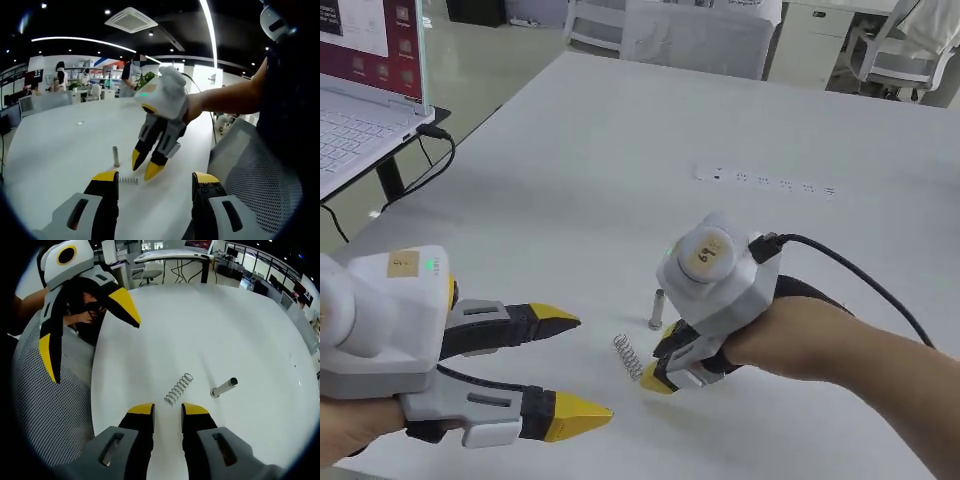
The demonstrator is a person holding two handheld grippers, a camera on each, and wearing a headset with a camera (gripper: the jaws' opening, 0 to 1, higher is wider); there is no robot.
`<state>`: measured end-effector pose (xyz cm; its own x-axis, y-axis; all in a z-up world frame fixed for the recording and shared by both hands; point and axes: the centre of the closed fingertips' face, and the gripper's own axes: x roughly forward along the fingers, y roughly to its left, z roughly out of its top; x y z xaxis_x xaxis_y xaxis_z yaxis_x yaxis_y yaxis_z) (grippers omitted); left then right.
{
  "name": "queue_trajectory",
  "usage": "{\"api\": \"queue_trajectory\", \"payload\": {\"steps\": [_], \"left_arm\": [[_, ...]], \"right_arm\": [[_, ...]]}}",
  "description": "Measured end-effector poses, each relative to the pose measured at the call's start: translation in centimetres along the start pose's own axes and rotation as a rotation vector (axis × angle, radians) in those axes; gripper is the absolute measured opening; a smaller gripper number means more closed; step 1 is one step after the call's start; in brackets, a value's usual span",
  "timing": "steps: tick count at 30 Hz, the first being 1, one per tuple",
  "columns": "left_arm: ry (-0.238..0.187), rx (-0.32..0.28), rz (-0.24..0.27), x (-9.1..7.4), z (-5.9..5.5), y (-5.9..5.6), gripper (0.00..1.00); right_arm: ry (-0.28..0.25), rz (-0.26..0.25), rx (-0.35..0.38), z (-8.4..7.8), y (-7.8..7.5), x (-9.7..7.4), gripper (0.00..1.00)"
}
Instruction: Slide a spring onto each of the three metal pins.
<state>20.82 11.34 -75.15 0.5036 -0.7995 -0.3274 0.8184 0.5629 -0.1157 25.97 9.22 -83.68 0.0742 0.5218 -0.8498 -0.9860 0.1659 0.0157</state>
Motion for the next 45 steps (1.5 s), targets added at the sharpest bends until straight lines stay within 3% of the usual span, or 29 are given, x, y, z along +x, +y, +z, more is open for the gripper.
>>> {"api": "queue_trajectory", "payload": {"steps": [7, 17, 29, 39, 43, 45], "left_arm": [[-0.001, -0.004, 0.007, -0.3, -0.1, 0.2, 0.54], [-0.004, -0.007, 0.012, -0.4, -0.1, 0.3, 0.54], [-0.005, -0.01, 0.012, -0.2, -0.2, 0.4, 0.53], [-0.003, -0.008, 0.011, 0.0, -0.2, 0.4, 0.53], [0.001, -0.007, 0.01, 0.0, -0.2, 0.3, 0.53], [0.001, -0.008, 0.009, 0.0, -0.2, 0.3, 0.53]], "right_arm": [[-0.038, -0.025, 0.089, 0.8, -0.7, 0.8, 0.18], [-0.014, -0.058, 0.149, 0.1, -1.2, 2.0, 0.18], [0.018, -0.091, 0.107, -0.8, -1.7, 2.0, 0.12], [0.025, -0.099, 0.079, -1.1, -2.1, 1.8, 0.11], [0.034, -0.078, 0.065, -1.5, -2.0, 1.6, 0.11], [0.031, -0.095, 0.067, -1.5, -2.3, 1.5, 0.11]]}}
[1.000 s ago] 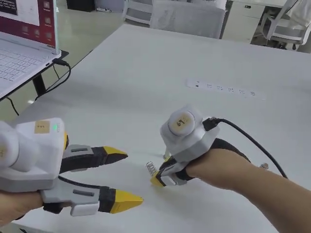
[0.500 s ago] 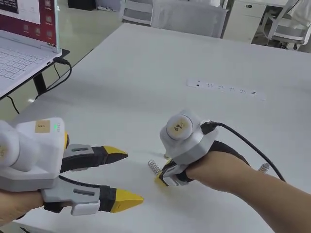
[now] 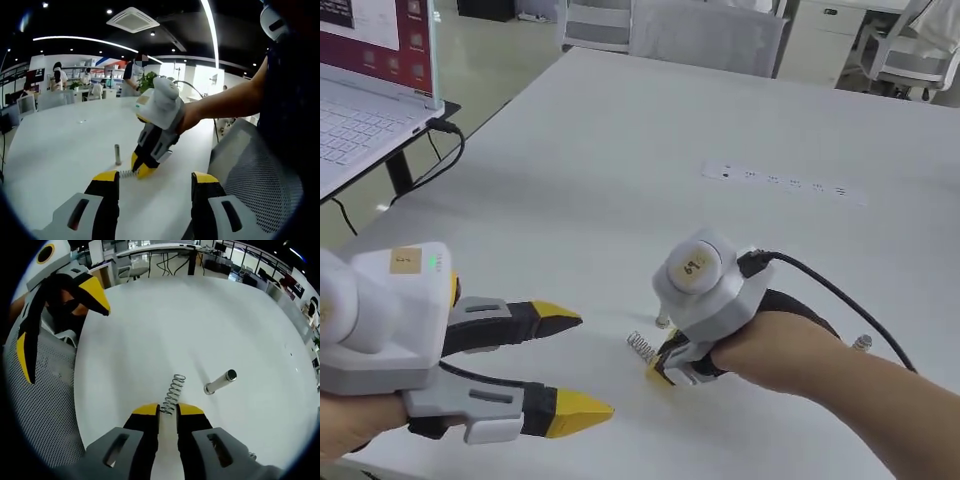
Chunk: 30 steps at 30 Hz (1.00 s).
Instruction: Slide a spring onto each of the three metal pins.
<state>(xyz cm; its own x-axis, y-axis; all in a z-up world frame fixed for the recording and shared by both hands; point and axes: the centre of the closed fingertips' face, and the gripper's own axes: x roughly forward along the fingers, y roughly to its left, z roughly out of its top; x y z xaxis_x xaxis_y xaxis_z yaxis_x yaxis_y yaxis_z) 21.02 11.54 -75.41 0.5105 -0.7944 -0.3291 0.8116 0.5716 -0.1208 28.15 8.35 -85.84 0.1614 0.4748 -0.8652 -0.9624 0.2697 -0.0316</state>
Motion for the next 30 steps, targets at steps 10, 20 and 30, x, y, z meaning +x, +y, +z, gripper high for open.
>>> {"api": "queue_trajectory", "payload": {"steps": [10, 20, 30], "left_arm": [[0.005, 0.004, -0.006, 0.2, 0.1, -0.1, 0.53], [0.008, 0.004, -0.007, 0.2, 0.1, -0.1, 0.52], [0.008, -0.002, 0.002, -0.1, -0.2, 0.0, 0.52]], "right_arm": [[0.004, -0.044, 0.021, -0.5, -1.1, -0.3, 0.12], [-0.009, -0.029, 0.006, -0.1, -1.2, -0.2, 0.13], [0.01, -0.005, -0.008, -0.3, -0.7, 0.0, 0.09]]}}
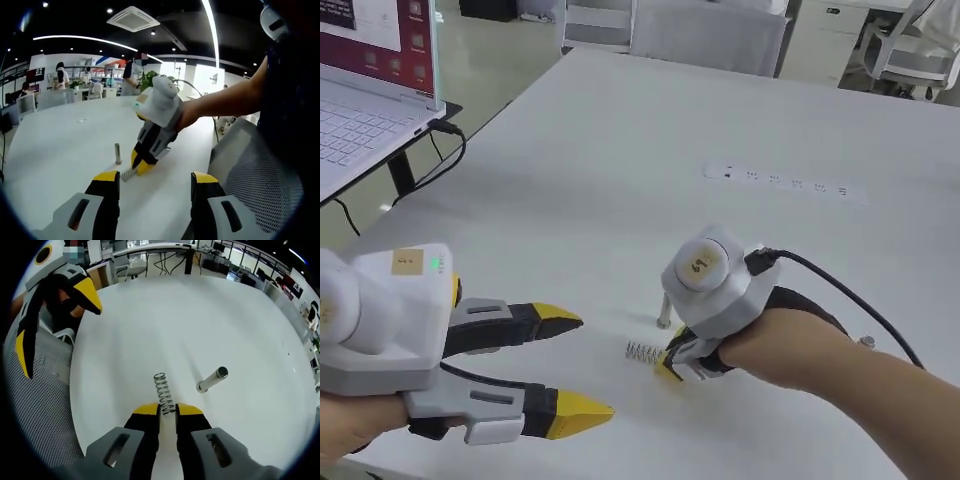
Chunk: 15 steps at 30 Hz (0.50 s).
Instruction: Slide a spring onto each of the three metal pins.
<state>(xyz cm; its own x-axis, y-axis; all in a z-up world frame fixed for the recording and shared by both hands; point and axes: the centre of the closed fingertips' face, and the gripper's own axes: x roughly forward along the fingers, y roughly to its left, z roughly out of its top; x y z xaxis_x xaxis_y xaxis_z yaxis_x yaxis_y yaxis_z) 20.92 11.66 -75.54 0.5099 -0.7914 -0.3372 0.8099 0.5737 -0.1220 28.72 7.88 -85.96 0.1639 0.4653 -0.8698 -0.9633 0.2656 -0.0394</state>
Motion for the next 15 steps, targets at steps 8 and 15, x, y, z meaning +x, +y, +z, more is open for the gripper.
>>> {"api": "queue_trajectory", "payload": {"steps": [8, 15], "left_arm": [[0.005, -0.001, -0.004, 0.2, -0.2, 0.0, 0.52], [0.012, 0.005, -0.016, 0.7, -0.1, -0.3, 0.51]], "right_arm": [[0.009, 0.016, -0.01, -0.4, 0.6, -0.7, 0.09], [-0.009, 0.038, -0.044, 0.0, 1.3, -2.8, 0.08]]}}
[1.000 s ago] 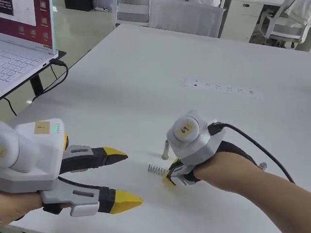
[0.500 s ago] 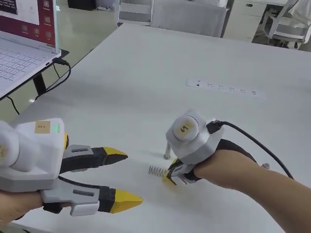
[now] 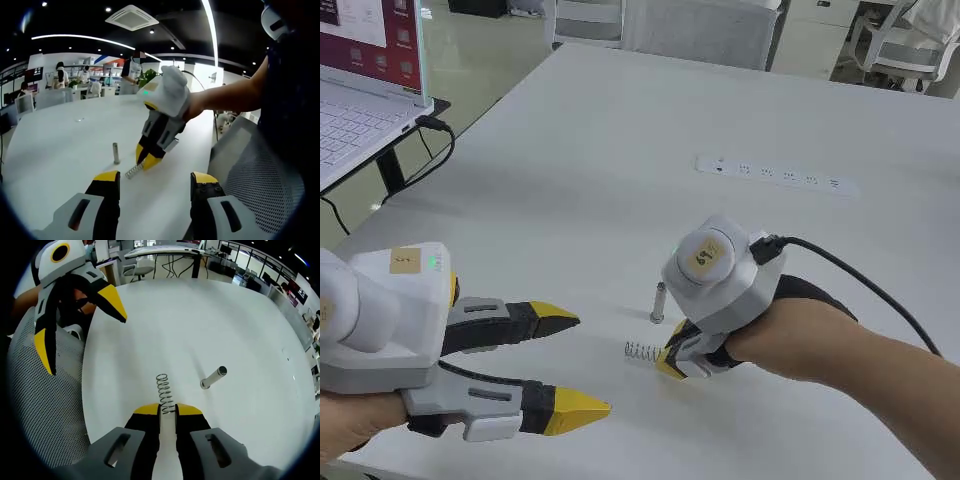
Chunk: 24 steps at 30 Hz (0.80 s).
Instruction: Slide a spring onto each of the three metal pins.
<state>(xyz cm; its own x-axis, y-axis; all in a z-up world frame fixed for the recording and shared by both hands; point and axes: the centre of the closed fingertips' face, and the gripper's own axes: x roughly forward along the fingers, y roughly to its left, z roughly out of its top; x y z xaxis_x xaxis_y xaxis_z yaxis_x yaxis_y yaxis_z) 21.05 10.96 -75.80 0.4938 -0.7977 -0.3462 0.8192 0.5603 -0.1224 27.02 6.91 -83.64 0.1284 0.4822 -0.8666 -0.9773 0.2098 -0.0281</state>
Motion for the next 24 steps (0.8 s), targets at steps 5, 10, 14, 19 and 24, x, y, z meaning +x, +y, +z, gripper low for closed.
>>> {"api": "queue_trajectory", "payload": {"steps": [5, 10, 14, 19, 24], "left_arm": [[0.005, 0.017, -0.014, 0.5, 0.3, -0.2, 0.5], [0.006, 0.031, -0.027, 1.0, 0.7, -0.3, 0.49], [0.006, 0.04, -0.037, 1.3, 0.9, -0.4, 0.49], [0.011, 0.051, -0.047, 1.6, 1.0, -0.6, 0.47], [0.01, 0.063, -0.057, 1.8, 1.2, -0.8, 0.44]], "right_arm": [[-0.024, 0.018, -0.027, 0.7, 0.7, -1.9, 0.08], [-0.031, 0.041, -0.059, 1.1, 1.6, -3.7, 0.08], [-0.035, 0.042, -0.091, 1.3, 2.2, -4.6, 0.08], [-0.054, 0.065, -0.119, 2.1, 3.4, -5.8, 0.08], [-0.064, 0.08, -0.155, 2.7, 4.4, -6.6, 0.08]]}}
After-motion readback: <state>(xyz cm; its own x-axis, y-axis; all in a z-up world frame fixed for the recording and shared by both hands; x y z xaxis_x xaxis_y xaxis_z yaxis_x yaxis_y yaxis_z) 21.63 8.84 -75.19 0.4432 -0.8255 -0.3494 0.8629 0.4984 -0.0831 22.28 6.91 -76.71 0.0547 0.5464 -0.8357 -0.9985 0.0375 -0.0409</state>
